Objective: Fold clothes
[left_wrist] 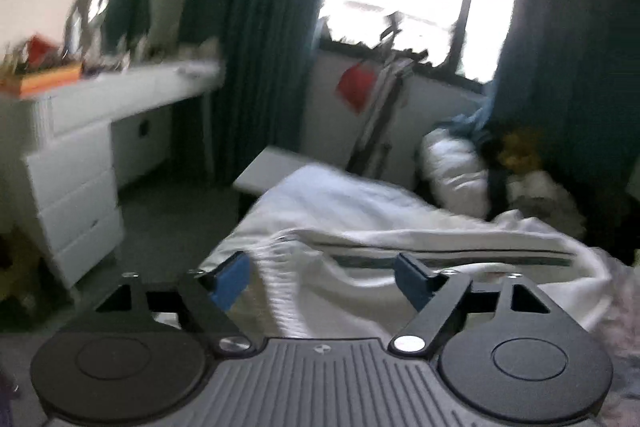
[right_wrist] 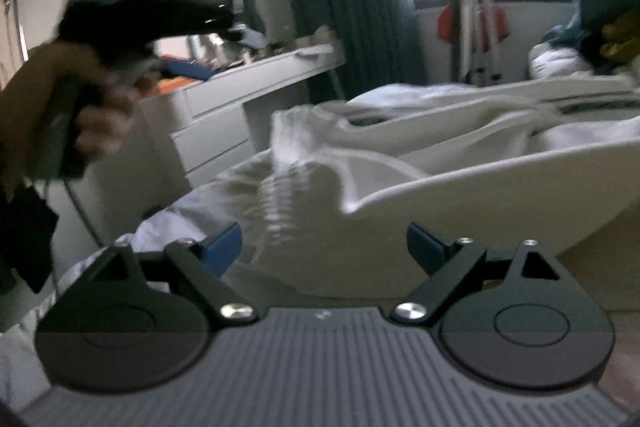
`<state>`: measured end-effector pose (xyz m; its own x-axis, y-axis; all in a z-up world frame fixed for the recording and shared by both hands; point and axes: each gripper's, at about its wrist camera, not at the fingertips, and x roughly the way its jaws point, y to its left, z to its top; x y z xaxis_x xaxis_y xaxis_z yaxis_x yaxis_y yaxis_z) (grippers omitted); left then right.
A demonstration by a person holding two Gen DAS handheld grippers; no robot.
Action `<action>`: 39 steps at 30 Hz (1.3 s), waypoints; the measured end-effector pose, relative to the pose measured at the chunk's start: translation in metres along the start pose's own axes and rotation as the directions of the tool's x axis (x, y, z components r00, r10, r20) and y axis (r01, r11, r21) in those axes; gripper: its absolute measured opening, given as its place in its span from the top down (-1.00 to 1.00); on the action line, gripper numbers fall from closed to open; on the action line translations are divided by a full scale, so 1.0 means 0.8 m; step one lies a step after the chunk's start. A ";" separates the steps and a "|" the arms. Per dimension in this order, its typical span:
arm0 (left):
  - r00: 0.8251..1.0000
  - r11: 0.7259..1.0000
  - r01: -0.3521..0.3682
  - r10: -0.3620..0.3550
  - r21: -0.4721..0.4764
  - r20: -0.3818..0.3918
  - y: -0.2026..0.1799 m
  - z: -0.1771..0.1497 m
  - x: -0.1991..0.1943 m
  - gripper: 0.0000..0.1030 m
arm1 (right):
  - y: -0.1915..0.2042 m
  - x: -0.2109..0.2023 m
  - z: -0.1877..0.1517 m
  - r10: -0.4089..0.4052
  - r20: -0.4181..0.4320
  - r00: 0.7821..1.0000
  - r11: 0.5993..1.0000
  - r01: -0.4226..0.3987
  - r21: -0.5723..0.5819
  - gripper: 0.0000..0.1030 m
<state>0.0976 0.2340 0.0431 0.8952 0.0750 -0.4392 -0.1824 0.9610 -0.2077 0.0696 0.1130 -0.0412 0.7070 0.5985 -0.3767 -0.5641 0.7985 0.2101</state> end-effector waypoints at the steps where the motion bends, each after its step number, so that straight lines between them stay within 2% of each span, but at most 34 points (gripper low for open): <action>1: 1.000 1.000 0.016 -0.016 0.011 0.019 -0.012 -0.005 -0.018 -0.60 | -0.006 -0.016 0.006 -0.013 0.015 1.000 1.000 0.013 0.000 -0.77; 4: 0.999 0.999 0.044 -0.044 0.022 0.028 -0.052 -0.024 -0.052 -0.59 | -0.024 -0.067 0.021 -0.059 0.061 0.996 0.998 0.059 0.000 -0.77; 10: 0.996 0.997 0.048 -0.053 0.068 0.072 -0.131 -0.084 -0.107 -0.58 | -0.062 -0.174 0.030 -0.155 0.127 0.980 0.986 0.161 -0.035 -0.77; 15: 0.987 0.980 0.153 -0.158 0.131 0.027 -0.178 -0.152 -0.114 -0.58 | -0.106 -0.238 0.011 -0.273 0.151 0.950 0.958 0.283 -0.046 -0.77; 16: 0.987 0.973 0.159 -0.162 0.165 0.006 -0.188 -0.164 -0.108 -0.58 | -0.116 -0.248 0.004 -0.303 0.157 0.940 0.950 0.311 -0.023 -0.77; 19: 0.995 0.945 0.093 -0.077 0.315 -0.061 -0.231 -0.191 -0.085 -0.50 | -0.142 -0.268 -0.018 -0.369 0.157 0.916 0.929 0.362 0.072 -0.77; 22: 0.993 0.915 0.112 -0.086 0.386 -0.086 -0.259 -0.201 -0.057 -0.50 | -0.164 -0.276 -0.027 -0.412 0.135 0.901 0.907 0.391 0.159 -0.77; 26: 0.989 0.885 0.141 -0.104 0.443 -0.108 -0.294 -0.202 -0.003 -0.51 | -0.183 -0.272 -0.025 -0.417 0.127 0.900 0.900 0.389 0.197 -0.77; 29: 0.984 0.845 0.173 -0.131 0.505 -0.117 -0.333 -0.199 0.047 -0.50 | -0.196 -0.264 -0.031 -0.428 0.101 0.898 0.892 0.402 0.206 -0.77; 31: 0.980 0.816 0.199 -0.164 0.543 -0.113 -0.366 -0.198 0.075 -0.50 | -0.207 -0.256 -0.034 -0.438 0.079 0.895 0.885 0.414 0.215 -0.77; 36: 0.964 0.766 0.262 -0.229 0.586 -0.132 -0.458 -0.190 0.149 -0.51 | -0.239 -0.246 -0.042 -0.474 0.047 0.879 0.857 0.448 0.254 -0.77; 39: 0.971 0.726 0.236 -0.207 0.646 -0.122 -0.517 -0.190 0.194 -0.45 | -0.260 -0.238 -0.049 -0.481 0.022 0.877 0.841 0.453 0.295 -0.77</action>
<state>0.2502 -0.1920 -0.0718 0.8570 -0.1582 -0.4904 0.3415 0.8870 0.3107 0.0357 -0.1696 -0.0490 0.9003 0.1424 -0.4113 -0.0278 0.9618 0.2723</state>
